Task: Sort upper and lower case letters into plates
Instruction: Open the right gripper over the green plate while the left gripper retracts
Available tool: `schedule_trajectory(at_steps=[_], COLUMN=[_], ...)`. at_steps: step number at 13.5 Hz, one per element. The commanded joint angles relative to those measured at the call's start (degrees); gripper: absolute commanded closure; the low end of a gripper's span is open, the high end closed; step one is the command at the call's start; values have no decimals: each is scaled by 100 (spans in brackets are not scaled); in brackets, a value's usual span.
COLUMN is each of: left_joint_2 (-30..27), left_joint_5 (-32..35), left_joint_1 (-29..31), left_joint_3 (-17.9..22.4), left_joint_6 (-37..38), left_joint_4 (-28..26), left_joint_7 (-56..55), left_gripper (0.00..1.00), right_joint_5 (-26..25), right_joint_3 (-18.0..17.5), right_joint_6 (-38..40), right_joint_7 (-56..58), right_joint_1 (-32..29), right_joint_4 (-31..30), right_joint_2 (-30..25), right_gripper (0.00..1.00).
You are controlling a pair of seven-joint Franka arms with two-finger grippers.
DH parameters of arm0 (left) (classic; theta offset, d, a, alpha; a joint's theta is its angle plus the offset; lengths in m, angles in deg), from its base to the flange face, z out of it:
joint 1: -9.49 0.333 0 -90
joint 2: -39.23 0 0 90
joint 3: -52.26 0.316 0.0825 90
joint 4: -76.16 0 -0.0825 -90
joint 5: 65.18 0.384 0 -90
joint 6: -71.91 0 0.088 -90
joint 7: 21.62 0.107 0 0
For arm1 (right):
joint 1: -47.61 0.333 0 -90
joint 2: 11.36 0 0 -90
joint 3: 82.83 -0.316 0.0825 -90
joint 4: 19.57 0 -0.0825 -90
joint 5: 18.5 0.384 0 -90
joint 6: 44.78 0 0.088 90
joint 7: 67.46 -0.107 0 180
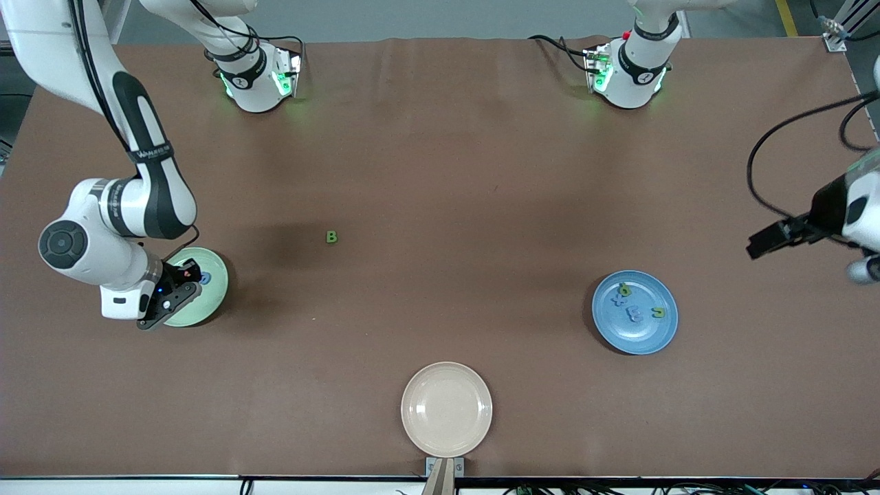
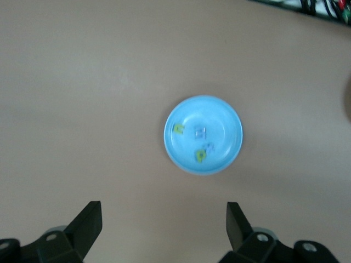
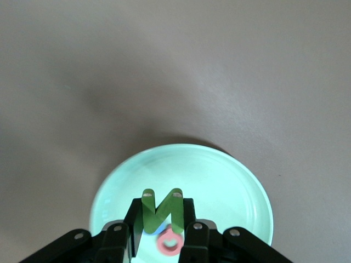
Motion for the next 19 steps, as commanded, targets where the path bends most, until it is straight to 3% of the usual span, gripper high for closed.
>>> schedule_trajectory(at_steps=[1, 3, 6, 11, 13, 14, 15, 16, 17, 19], left_joint_2=[-447, -797, -1430, -1757, -1993, -2055, -2108, -2117, -2117, -2117], left_joint_5=[-136, -110, -163, -118, -119, -119, -110, -110, -101, -92], left_joint_1=[114, 97, 80, -62, 18, 35, 79, 79, 62, 44], left_joint_3=[-9, 17, 43, -53, -115, -219, -272, -282, -273, -282], left_joint_6=[511, 600, 512, 180, -68, -68, -42, -7, -6, 37], left_joint_4=[-109, -379, -1196, -1715, -2120, -2182, -2183, -2157, -2157, -2139], left_joint_7=[435, 549, 742, 603, 611, 603, 611, 646, 664, 655], left_gripper=[0, 0, 0, 0, 0, 0, 0, 0, 0, 0], right_joint_5=[-74, -65, -48, -4, 5, 5, 5, 5, 14, 14], right_joint_3=[-113, -113, -113, -121, -121, -121, -121, -121, -130, -156], right_joint_6=[-199, -288, -358, -446, -508, -508, -490, -455, -403, 61], right_joint_7=[275, 276, 276, 276, 276, 267, 241, 206, 197, -13], right_joint_1=[-285, -294, -312, -312, -312, -303, -285, -276, -268, -215], right_joint_4=[147, 138, 138, 147, 147, 147, 147, 147, 147, 199], right_joint_2=[337, 478, 593, 733, 733, 733, 733, 716, 629, 313], right_gripper=[91, 90, 88, 83, 75, 64, 44, 10, 0, 0])
